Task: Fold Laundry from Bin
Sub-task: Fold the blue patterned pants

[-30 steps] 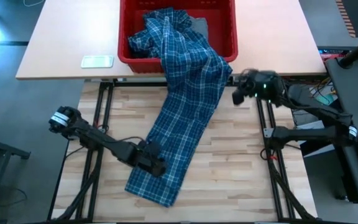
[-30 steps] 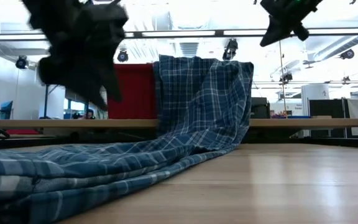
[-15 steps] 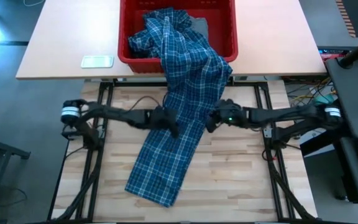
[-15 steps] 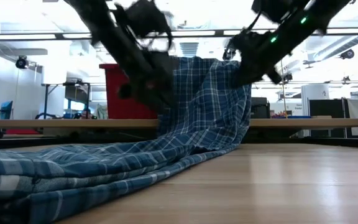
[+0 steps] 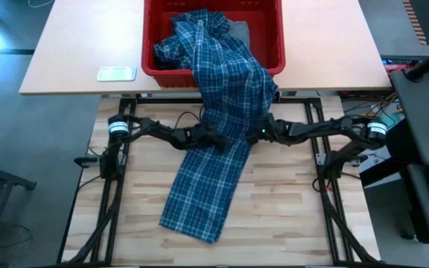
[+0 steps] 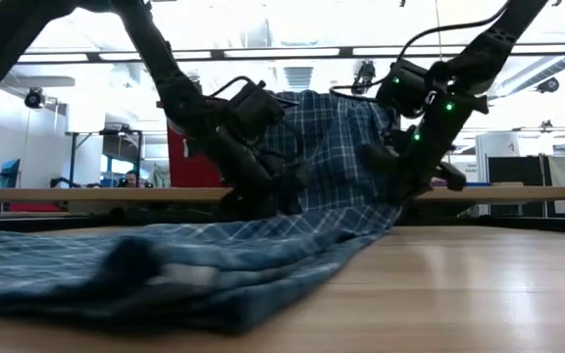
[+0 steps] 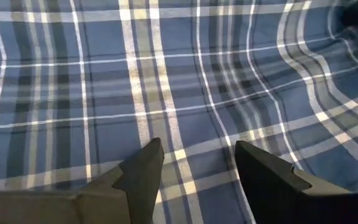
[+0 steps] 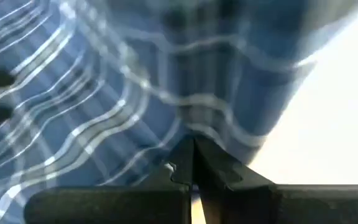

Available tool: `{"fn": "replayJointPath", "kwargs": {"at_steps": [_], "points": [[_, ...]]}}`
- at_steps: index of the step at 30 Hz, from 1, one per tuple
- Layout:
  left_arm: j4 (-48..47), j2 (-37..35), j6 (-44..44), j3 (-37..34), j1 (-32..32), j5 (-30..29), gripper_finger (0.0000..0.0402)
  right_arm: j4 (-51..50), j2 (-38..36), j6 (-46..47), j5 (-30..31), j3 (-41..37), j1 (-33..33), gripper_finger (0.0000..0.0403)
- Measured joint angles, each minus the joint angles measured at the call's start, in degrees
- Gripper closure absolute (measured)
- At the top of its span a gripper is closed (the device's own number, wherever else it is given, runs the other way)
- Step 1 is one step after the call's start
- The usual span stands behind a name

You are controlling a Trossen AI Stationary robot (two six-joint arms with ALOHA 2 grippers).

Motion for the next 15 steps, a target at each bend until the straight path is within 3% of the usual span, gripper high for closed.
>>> {"fn": "replayJointPath", "kwargs": {"at_steps": [4, 9, 12, 15], "points": [[-3.00, -0.60, -0.68, 0.01, -0.13, -1.68, 0.0211, -0.10, -4.84, -1.78, -6.18, 0.98, -0.65, 0.0394], [-12.92, -4.69, -1.36, -0.48, 0.26, -7.01, 0.0211, 9.03, -9.21, -6.83, -16.02, 0.67, 4.30, 0.0394], [-18.88, -7.91, -2.93, -1.38, 0.19, -8.89, 0.0211, 15.44, -6.44, -7.67, -17.02, -0.58, 8.02, 0.0394], [-22.40, -11.03, -6.30, -3.34, -0.40, -10.59, 0.0211, 24.17, 1.14, -6.04, -17.00, -1.42, 11.00, 0.0394]]}}
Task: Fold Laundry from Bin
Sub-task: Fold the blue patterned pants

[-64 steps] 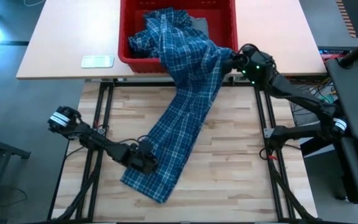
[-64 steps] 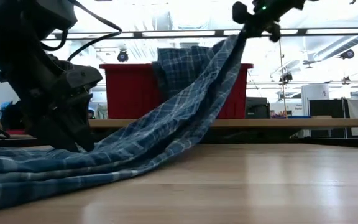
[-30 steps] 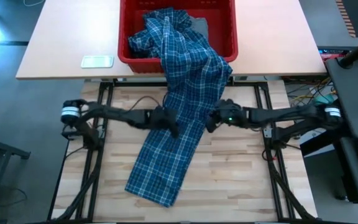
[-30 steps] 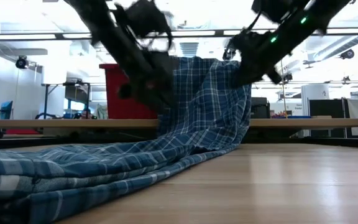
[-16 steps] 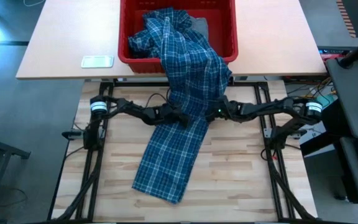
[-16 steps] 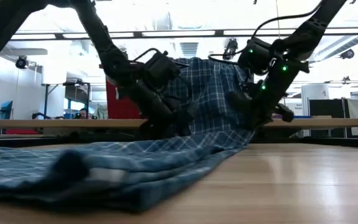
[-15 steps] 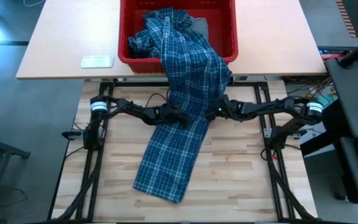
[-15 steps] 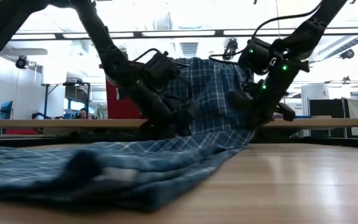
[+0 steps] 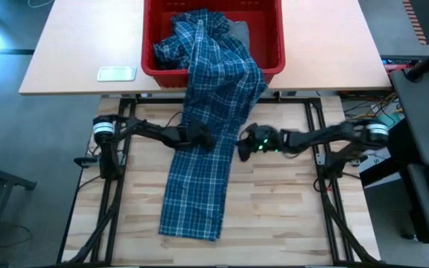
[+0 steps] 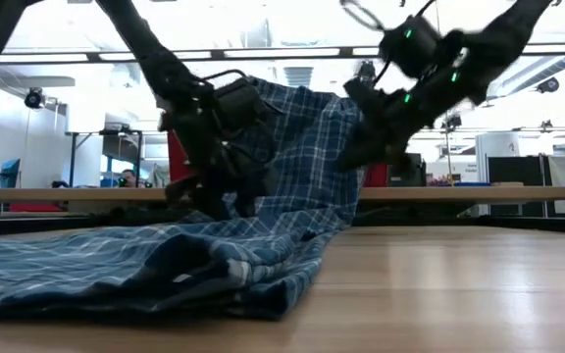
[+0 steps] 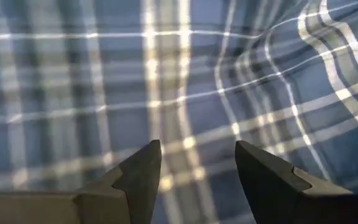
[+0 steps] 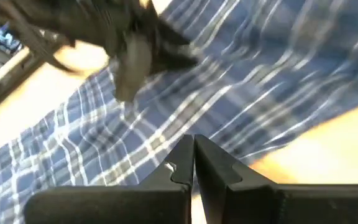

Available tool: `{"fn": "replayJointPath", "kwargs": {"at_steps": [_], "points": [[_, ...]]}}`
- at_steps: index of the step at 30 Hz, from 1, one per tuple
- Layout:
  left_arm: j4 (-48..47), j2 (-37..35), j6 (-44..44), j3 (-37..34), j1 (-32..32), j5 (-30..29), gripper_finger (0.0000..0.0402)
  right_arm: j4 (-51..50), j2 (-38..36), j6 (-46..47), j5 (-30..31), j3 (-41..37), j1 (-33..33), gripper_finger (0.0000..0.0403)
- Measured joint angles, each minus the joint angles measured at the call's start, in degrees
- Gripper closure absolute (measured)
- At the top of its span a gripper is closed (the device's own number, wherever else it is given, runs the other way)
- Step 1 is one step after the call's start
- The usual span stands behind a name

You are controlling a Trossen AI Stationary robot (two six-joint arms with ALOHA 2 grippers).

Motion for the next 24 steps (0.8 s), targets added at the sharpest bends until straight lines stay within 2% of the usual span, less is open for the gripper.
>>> {"fn": "replayJointPath", "kwargs": {"at_steps": [4, 7, 9, 14, 19, 24], "points": [[1.35, -2.66, -4.97, -5.68, -1.02, -1.11, 0.0211, 10.95, 12.95, 2.55, -0.66, 3.16, 3.67, 0.0394], [3.75, -3.80, -9.10, -10.15, -1.81, -2.70, 0.0211, 6.32, 20.74, 3.57, -0.86, 8.18, 5.53, 0.0394], [5.65, -3.91, -9.40, -12.01, -2.20, -3.07, 0.0211, -0.33, 22.88, 5.03, -0.42, 11.13, 6.16, 0.0394], [5.26, -4.16, -6.79, -13.08, -2.48, -3.72, 0.0211, -18.33, 20.02, 3.65, 0.41, 13.31, 7.23, 0.0394], [4.11, -5.08, -6.64, -13.10, -2.33, -3.58, 0.0211, -26.15, 12.30, 2.26, 3.46, 12.36, 7.34, 0.0394], [2.32, -7.83, -5.28, -11.92, -2.47, -2.90, 0.0210, -11.81, 7.69, 0.12, 1.57, 12.24, 7.66, 0.0394]]}}
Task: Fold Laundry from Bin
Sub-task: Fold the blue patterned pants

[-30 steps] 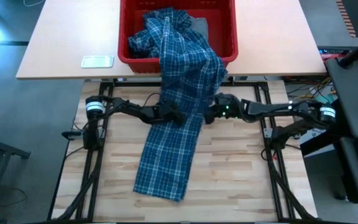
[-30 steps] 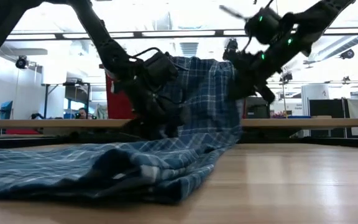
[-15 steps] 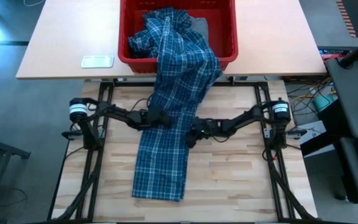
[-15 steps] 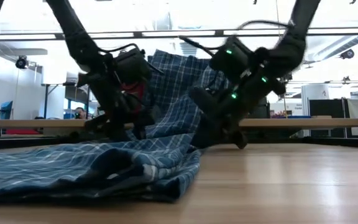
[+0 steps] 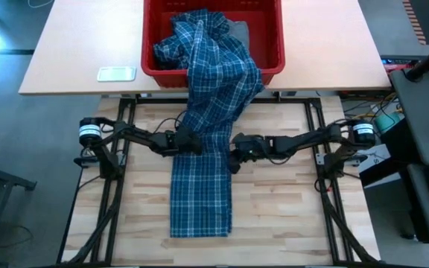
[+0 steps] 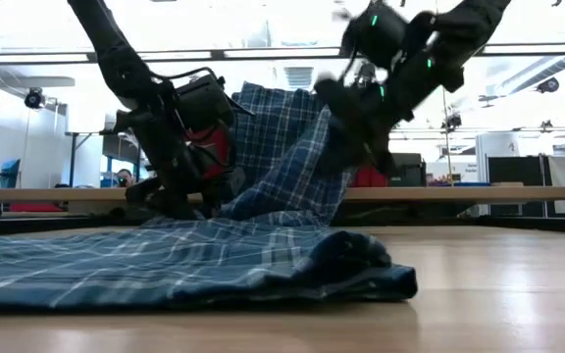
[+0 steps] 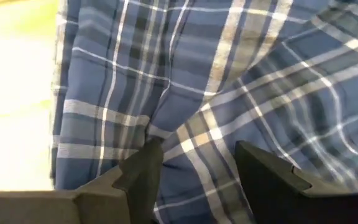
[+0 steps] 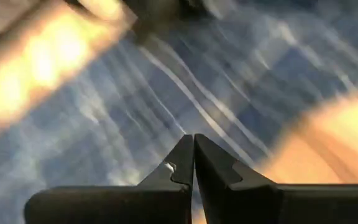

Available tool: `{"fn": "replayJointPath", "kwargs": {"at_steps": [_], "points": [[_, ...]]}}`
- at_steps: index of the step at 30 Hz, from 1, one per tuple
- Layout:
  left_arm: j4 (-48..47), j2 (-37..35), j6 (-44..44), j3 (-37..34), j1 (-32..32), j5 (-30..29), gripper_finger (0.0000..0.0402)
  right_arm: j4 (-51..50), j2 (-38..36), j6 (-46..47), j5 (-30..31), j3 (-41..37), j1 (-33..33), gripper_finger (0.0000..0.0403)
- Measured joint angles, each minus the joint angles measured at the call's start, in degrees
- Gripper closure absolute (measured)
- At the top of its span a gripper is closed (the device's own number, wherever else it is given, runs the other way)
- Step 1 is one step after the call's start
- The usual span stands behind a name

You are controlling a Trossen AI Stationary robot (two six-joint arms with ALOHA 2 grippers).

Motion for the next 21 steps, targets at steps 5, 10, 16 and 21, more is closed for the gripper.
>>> {"fn": "replayJointPath", "kwargs": {"at_steps": [5, 10, 16, 21], "points": [[0.59, -1.34, 3.00, 1.21, -0.02, -0.87, 0.0210, 7.88, 7.01, 0.87, -1.87, -0.46, 0.63, 0.0394], [-1.69, -0.21, 2.49, 0.62, -0.23, -1.60, 0.0210, 6.96, 13.54, 3.81, -8.57, -0.09, 2.56, 0.0394], [-0.84, 0.69, 2.40, -1.02, -0.46, -1.67, 0.0210, -4.74, 9.94, 4.22, -8.01, -0.05, 5.43, 0.0394], [-3.90, -3.46, 2.53, -0.74, -1.06, 0.57, 0.0210, -5.77, 2.17, 4.19, -4.66, -0.15, 6.36, 0.0394]]}}
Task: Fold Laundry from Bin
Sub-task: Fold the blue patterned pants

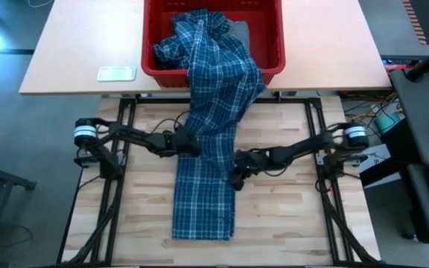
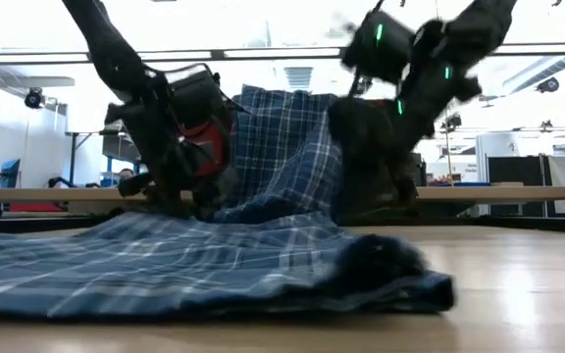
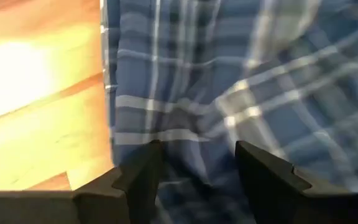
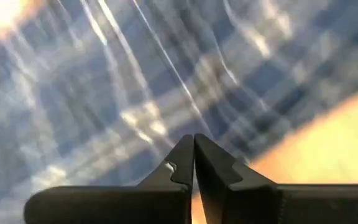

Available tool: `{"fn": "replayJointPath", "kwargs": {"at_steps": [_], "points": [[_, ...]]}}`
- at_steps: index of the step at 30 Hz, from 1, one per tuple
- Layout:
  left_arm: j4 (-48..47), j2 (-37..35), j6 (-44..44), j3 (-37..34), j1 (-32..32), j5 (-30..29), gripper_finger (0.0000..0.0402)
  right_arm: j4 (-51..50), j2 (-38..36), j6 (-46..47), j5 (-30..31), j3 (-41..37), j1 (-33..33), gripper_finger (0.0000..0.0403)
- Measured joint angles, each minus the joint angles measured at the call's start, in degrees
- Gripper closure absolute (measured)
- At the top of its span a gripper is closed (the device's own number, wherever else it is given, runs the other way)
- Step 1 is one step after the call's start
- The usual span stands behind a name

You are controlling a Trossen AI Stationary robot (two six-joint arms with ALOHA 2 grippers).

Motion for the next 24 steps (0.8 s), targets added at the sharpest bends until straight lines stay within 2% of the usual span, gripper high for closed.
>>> {"fn": "replayJointPath", "kwargs": {"at_steps": [9, 14, 17, 20, 24], "points": [[1.39, -15.64, -0.87, 1.28, -8.55, -0.62, 0.0210, -0.14, -14.63, -6.83, 6.57, 0.41, 0.59, 0.0394], [2.46, -21.98, -1.53, 1.12, -14.39, -1.19, 0.0210, -0.42, -17.32, -12.26, 8.73, 0.46, 0.76, 0.0394], [5.37, -25.51, -1.13, 1.19, -16.77, -2.92, 0.0210, -0.06, -15.74, -12.61, 8.75, 0.48, 2.16, 0.0394], [7.96, -28.86, 0.23, 1.17, -17.30, -4.85, 0.0210, 1.86, -10.78, -13.30, 8.90, 0.48, 4.55, 0.0394], [7.50, -32.92, 0.57, 2.53, -14.38, -6.24, 0.0204, 8.55, -1.95, -10.52, 9.18, 0.48, 8.04, 0.0394]]}}
